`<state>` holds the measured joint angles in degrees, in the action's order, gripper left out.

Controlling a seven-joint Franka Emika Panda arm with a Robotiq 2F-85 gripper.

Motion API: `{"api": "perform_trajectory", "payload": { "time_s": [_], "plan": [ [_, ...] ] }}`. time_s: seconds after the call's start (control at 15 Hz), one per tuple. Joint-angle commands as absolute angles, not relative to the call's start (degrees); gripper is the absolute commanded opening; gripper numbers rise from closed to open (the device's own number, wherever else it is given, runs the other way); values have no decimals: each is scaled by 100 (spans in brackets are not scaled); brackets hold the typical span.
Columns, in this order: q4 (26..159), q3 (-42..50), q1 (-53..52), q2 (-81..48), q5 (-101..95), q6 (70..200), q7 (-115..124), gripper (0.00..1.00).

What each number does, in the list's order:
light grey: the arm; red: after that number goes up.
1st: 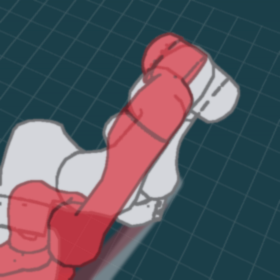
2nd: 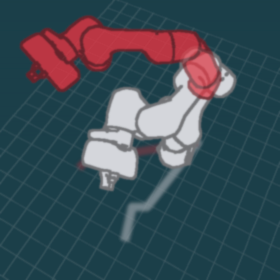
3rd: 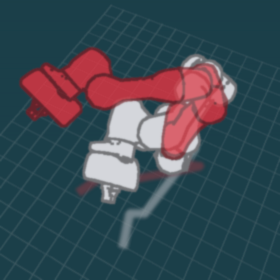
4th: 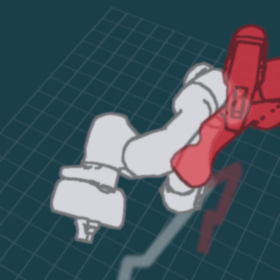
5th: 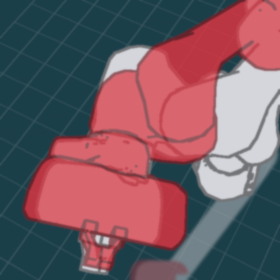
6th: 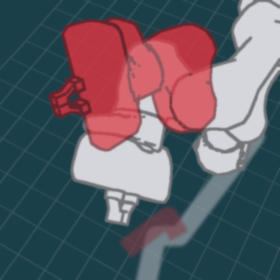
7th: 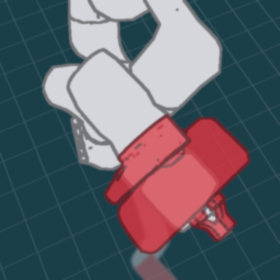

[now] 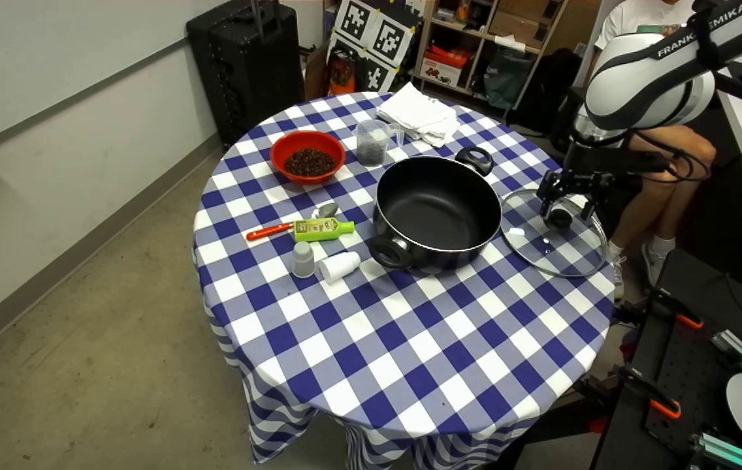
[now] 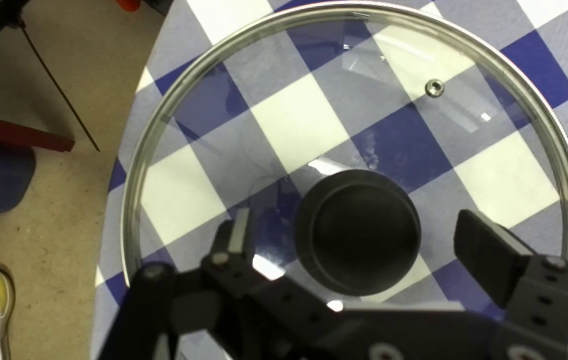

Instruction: Uncover the pot

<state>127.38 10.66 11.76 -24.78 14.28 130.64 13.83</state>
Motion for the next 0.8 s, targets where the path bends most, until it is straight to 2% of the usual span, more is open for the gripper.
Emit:
{"api": "perform_trajectory", "payload": {
  "time_s": [0.0,0.13,0.47,0.53,0.73],
  "plan": [
    [12580,1079,1166,-2572,1434,12905,1464,74],
    [12576,1070,1169,-2585,1451,12889,1455,68],
    [12543,1054,1169,-2604,1478,12847,1439,29],
    [12537,1056,1171,-2584,1479,12812,1430,25],
    [12541,1030,1193,-2557,1528,12788,1377,25]
  ]
}}
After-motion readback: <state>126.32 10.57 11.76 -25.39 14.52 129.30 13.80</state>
